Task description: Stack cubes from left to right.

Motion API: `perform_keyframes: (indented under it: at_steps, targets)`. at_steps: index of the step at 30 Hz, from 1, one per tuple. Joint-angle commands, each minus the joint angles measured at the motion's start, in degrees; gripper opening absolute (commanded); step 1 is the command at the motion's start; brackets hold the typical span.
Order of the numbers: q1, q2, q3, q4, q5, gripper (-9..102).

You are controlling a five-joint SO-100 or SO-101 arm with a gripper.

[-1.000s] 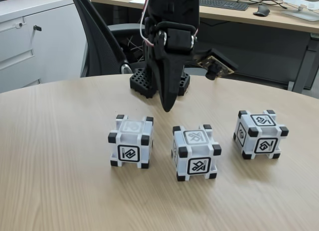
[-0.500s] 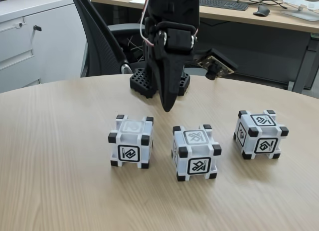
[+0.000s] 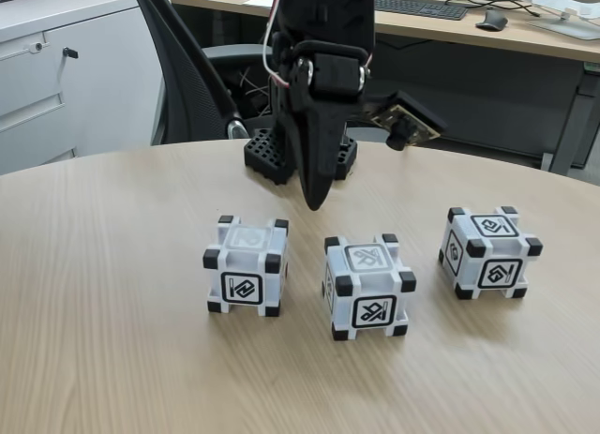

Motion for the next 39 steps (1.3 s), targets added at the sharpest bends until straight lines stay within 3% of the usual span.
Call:
perform_keyframes:
  at_steps: [1,11,17,39]
  targets:
    - [0.3,-0.8,-0.3,1.1,-0.5,0]
    - [0.3,-1.1,-1.1,1.0,-3.1,0]
    - [0.3,-4.4,-9.1,1.0,-1.3,0]
    - [0.5,-68.9,-52.3,1.1,11.2,0]
